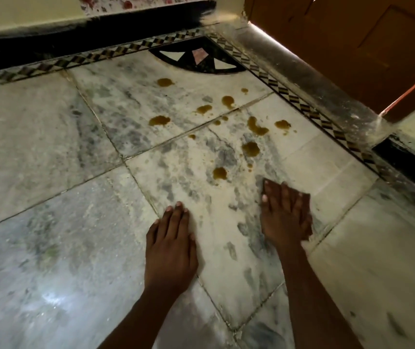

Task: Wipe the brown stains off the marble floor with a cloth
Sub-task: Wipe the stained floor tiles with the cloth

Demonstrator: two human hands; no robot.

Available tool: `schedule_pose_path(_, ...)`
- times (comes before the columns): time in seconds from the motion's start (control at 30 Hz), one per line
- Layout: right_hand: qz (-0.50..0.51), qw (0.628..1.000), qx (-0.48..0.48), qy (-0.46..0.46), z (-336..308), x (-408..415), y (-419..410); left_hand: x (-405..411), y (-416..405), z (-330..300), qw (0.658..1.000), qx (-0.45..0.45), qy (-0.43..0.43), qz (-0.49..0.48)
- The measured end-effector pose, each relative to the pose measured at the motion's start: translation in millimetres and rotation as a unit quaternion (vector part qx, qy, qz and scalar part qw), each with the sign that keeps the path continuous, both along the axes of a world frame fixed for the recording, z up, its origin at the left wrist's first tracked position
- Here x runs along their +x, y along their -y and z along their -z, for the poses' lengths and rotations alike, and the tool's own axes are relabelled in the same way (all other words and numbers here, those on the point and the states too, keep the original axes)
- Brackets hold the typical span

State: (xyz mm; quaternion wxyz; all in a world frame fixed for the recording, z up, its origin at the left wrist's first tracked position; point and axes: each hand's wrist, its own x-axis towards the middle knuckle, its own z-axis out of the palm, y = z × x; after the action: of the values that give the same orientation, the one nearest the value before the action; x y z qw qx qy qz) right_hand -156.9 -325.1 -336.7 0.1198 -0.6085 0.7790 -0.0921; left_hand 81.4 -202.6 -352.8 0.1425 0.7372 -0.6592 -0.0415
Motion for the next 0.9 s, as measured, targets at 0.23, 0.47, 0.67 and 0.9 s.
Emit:
schedule_pose_path(0.23,-0.221,0.97,-0.072,-0.066,8,61,-20,0,0,0,1.0,-0.005,-0.003,-0.001)
schedule_pose_path(0.47,-0.012,1.0,0.001,-0.018,4,56,-1,1,-1,1,1.0,-0.001,-0.012,0.001)
schedule_pose_path(0.67,-0.191,0.981,-0.007,-0.017,3,128,24,2,-1,1,1.0,-0.003,-0.022,0.0)
schedule_pose_path(0.9,-0.174,0.98,-0.088,-0.045,11,51,-36,0,0,2,1.0,-0.011,-0.019,-0.003)
